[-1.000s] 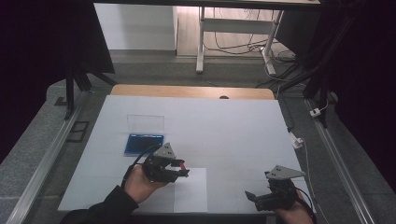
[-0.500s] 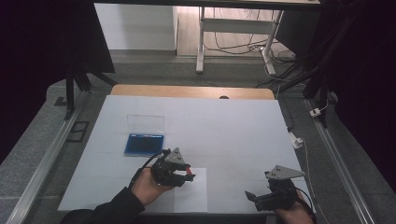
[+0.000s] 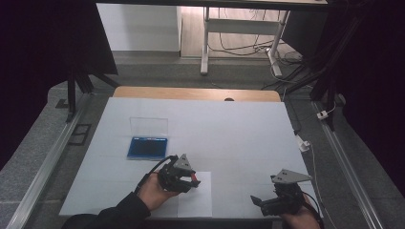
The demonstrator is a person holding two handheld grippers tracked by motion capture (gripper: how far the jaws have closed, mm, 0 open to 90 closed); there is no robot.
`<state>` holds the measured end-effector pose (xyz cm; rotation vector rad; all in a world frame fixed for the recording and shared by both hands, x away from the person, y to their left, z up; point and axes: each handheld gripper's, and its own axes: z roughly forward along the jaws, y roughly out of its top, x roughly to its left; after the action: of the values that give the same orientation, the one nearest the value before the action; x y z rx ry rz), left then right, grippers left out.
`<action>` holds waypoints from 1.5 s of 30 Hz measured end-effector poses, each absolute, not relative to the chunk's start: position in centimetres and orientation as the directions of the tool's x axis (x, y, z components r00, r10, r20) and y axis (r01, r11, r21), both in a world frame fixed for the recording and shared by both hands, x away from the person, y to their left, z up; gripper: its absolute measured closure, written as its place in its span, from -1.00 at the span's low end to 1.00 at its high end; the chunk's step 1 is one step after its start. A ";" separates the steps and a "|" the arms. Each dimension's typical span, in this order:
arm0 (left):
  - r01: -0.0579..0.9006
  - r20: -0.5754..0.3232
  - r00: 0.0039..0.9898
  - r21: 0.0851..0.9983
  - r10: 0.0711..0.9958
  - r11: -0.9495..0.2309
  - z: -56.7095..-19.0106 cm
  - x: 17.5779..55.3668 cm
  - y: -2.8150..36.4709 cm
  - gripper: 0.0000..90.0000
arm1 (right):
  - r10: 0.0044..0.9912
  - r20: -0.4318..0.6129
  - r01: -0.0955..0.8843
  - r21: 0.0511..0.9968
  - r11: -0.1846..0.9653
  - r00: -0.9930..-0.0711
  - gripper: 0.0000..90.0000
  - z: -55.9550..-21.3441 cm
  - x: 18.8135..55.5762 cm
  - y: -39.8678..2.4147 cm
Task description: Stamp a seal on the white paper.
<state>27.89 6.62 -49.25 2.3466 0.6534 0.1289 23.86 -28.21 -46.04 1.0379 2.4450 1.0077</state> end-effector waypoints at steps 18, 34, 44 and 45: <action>0.391 -0.033 0.877 0.629 0.479 -0.672 -50.8 27.5 6.0 0.30 | 0.716 -0.004 0.506 0.705 0.497 -0.698 -1.00 -46.1 23.8 -28.1; 0.398 -0.006 0.864 0.620 0.504 -0.676 -51.0 27.0 5.5 0.31 | 0.716 -0.006 0.510 0.698 0.502 -0.698 -1.00 -46.1 23.9 -28.1; 0.402 -0.015 0.867 0.611 0.498 -0.682 -50.9 27.2 5.5 0.31 | 0.716 -0.007 0.509 0.699 0.503 -0.698 -1.00 -46.1 23.9 -28.1; 0.402 -0.015 0.867 0.612 0.498 -0.682 -50.9 27.2 5.5 0.31 | 0.716 -0.007 0.509 0.699 0.503 -0.698 -1.00 -46.1 23.9 -28.1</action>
<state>27.21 5.52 -50.90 2.4088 0.6486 0.2019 23.88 -28.06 -46.07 1.0300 2.4540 0.9950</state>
